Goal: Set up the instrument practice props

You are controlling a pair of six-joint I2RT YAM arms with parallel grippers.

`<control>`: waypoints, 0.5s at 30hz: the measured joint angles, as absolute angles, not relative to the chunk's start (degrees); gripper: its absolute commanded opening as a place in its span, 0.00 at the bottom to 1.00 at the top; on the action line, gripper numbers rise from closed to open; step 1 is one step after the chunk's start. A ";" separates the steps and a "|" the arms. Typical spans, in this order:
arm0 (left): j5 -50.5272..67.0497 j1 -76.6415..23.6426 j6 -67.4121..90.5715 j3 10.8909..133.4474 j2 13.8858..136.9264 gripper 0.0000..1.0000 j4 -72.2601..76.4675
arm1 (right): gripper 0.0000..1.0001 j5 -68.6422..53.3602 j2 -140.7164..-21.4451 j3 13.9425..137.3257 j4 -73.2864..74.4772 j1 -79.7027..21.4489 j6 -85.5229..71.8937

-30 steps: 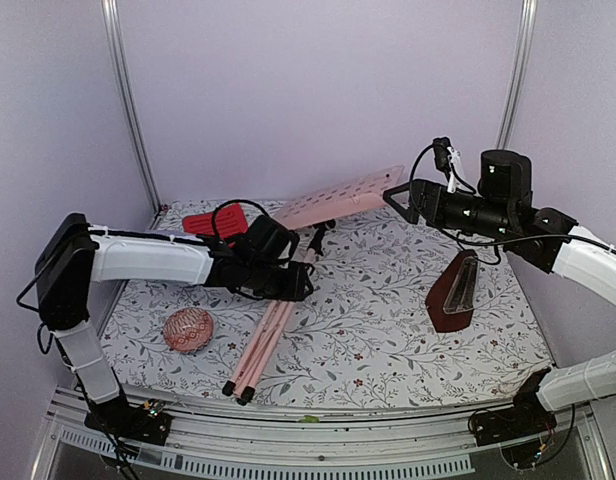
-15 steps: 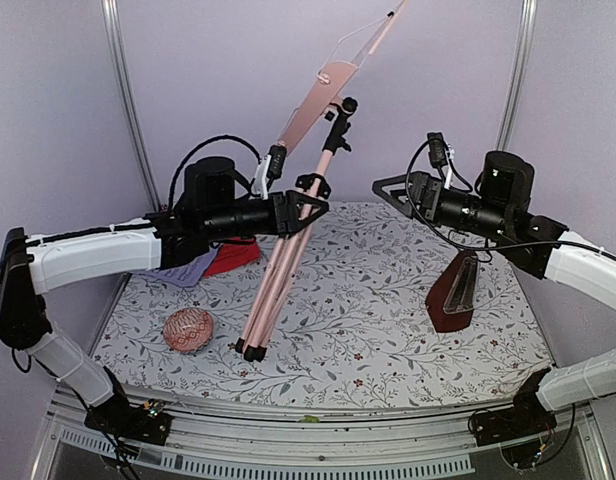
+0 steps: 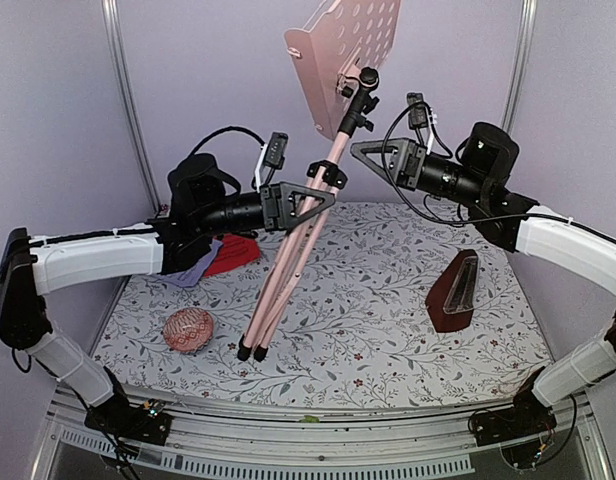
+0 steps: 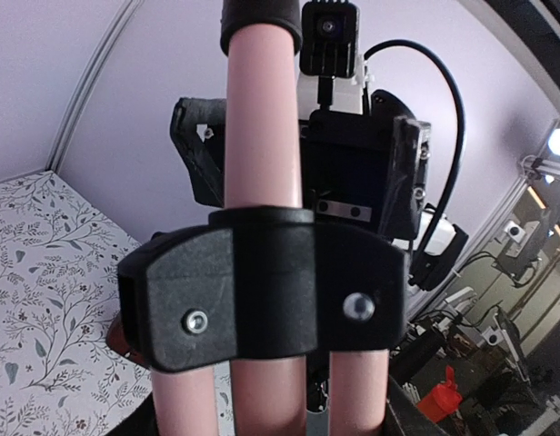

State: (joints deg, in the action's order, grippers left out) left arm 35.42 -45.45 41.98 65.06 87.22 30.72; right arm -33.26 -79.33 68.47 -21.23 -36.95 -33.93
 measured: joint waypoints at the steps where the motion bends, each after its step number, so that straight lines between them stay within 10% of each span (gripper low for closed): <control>1: 35.77 -45.41 42.48 65.06 87.50 0.00 31.86 | 0.86 -33.36 -79.94 69.21 -21.98 -36.93 -33.89; 15: 39.24 -44.80 45.43 65.06 93.69 0.00 41.76 | 0.58 -33.52 -86.30 73.52 -30.02 -36.93 -38.83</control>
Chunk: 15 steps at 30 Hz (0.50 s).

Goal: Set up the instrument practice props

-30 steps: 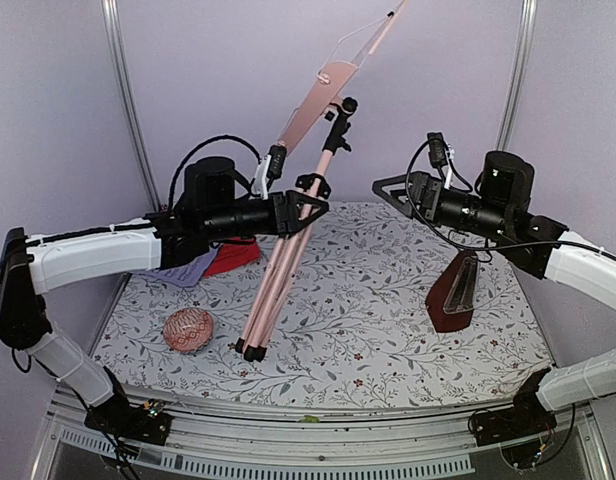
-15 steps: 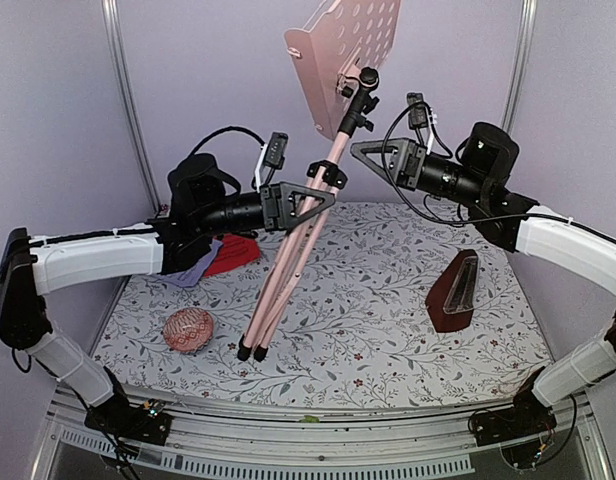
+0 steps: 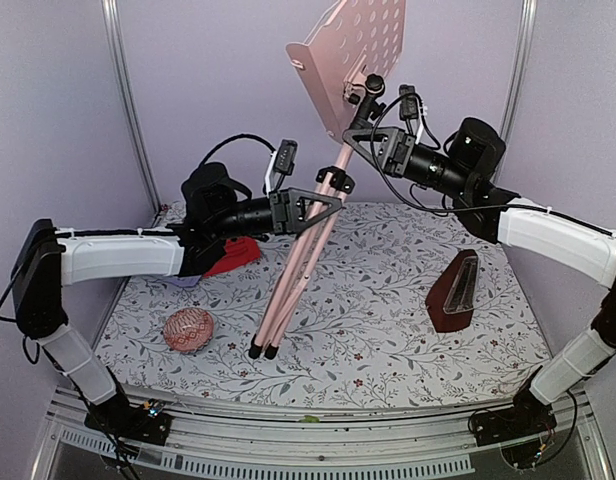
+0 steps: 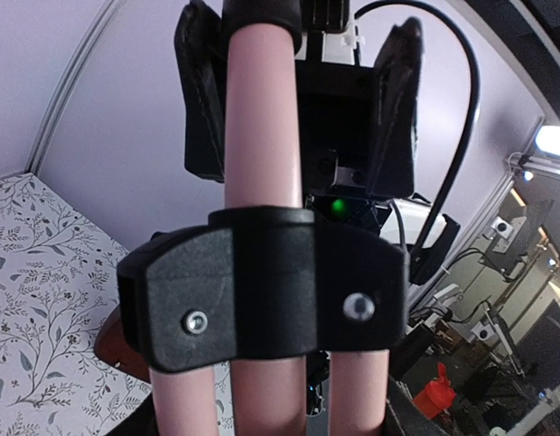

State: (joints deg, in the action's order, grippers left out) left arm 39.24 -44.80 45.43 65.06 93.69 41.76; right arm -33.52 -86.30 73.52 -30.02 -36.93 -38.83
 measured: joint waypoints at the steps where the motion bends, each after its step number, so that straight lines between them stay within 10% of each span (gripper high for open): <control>1: 39.38 -44.75 45.74 65.06 93.95 0.00 42.13 | 0.54 -33.39 -86.67 73.52 -30.17 -36.75 -39.05; 8: 40.49 -44.47 46.33 65.06 95.72 0.04 44.62 | 0.12 -32.95 -89.32 74.59 -30.57 -36.60 -40.14; 15: 40.91 -43.09 43.24 64.34 95.92 0.70 46.50 | 0.00 -32.86 -90.67 78.11 -27.53 -37.12 -38.41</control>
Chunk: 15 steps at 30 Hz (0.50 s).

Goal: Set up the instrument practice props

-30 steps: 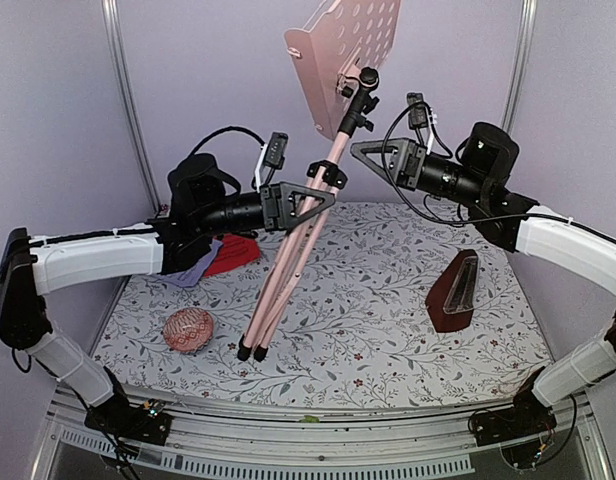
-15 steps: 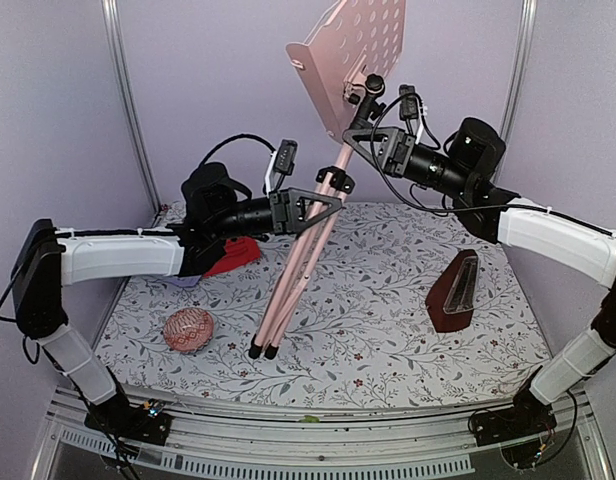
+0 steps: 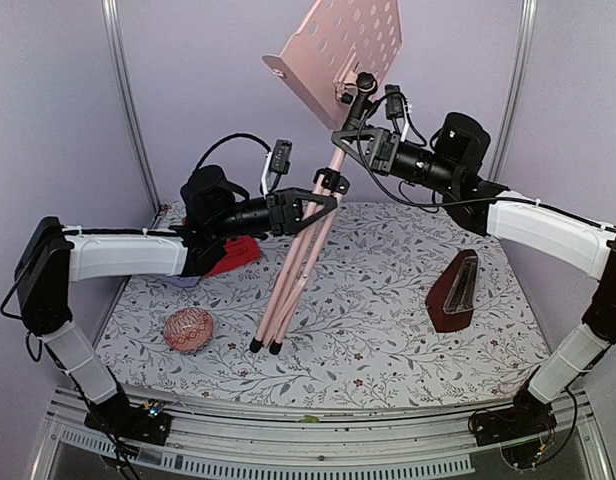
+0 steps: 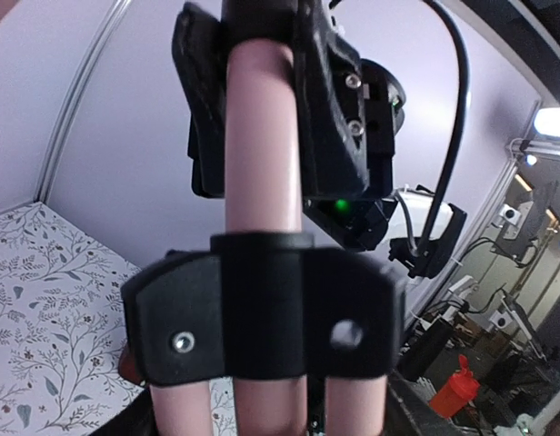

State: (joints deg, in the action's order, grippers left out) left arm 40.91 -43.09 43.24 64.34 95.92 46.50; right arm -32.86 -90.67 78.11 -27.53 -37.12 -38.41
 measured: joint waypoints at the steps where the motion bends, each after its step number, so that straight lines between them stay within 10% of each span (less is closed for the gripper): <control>1: 40.51 -42.98 42.24 64.07 95.79 0.75 46.76 | 0.00 -32.56 -90.70 78.35 -26.44 -37.39 -37.15; 15: 24.86 -40.62 22.33 58.87 82.94 0.80 30.00 | 0.00 -24.21 -94.78 82.24 -12.75 -38.48 -18.02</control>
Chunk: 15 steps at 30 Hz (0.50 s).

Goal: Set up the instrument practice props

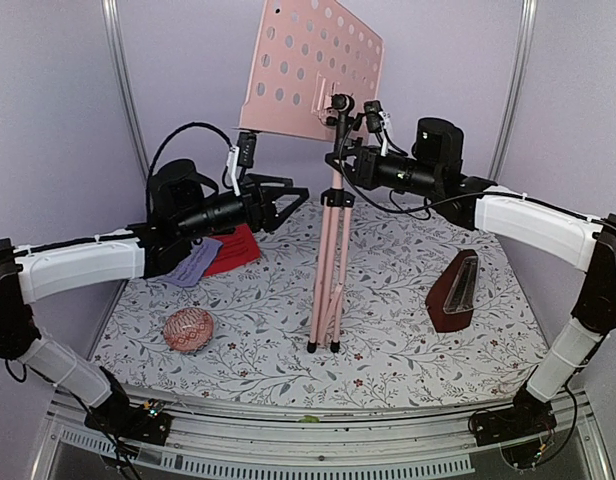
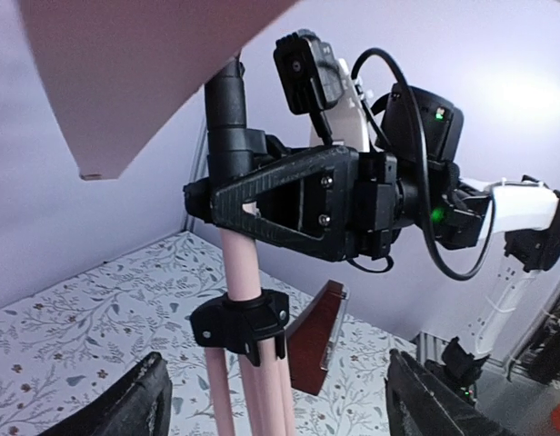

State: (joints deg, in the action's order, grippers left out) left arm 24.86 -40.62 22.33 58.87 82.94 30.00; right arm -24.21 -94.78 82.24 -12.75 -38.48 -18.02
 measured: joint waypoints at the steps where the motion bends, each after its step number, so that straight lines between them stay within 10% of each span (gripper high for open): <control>1: 23.38 -40.80 21.15 58.83 82.15 0.80 29.12 | 0.00 -23.49 -94.91 82.72 -12.36 -38.48 -17.63; 15: 6.61 -45.08 17.87 46.13 77.34 0.80 30.30 | 0.00 -20.03 -98.26 89.06 -14.02 -40.23 -11.40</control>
State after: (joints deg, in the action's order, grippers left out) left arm 6.61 -45.08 17.87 46.13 77.34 30.30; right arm -20.03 -98.26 89.06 -14.02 -40.23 -11.40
